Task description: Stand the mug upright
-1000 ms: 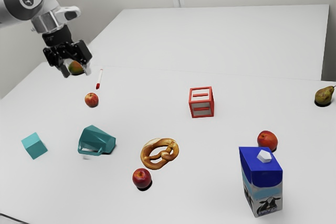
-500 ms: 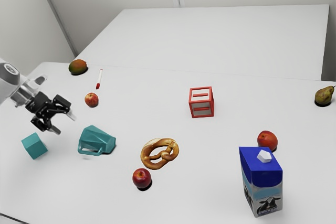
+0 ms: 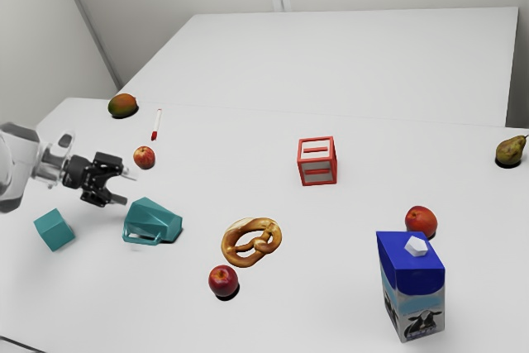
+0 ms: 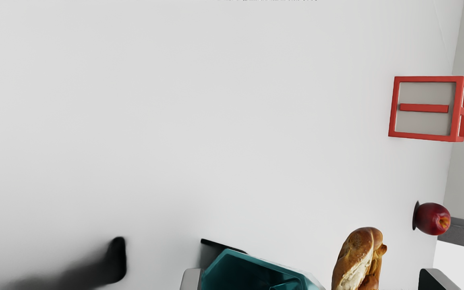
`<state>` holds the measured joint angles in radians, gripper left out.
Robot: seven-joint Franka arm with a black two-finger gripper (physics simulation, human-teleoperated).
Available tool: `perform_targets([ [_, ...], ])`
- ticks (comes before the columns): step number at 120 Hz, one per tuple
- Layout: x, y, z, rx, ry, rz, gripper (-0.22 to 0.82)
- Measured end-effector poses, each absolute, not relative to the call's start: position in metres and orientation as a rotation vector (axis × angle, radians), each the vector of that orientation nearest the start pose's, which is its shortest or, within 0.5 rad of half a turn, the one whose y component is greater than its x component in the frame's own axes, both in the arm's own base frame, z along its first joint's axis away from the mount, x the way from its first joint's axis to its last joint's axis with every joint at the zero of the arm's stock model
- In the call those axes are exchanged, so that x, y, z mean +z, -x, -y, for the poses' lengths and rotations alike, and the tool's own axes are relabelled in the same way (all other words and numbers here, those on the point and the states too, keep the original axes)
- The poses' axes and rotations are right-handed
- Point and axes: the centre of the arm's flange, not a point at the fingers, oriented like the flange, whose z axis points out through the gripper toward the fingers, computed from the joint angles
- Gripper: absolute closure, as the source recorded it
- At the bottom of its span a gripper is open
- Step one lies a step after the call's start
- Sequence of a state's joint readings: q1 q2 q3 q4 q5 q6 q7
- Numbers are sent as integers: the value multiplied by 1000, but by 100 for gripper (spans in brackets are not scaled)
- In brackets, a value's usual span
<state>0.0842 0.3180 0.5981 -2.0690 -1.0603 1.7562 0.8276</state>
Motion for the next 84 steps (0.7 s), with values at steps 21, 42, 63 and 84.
perform_targets([
  [21,284,-470,-274,263,-2177,-344,2],
  [42,275,-469,-262,276,-2158,-257,2],
  [63,266,-466,-245,283,-2135,-198,2],
  [84,264,-465,-242,306,-2131,-157,6],
])
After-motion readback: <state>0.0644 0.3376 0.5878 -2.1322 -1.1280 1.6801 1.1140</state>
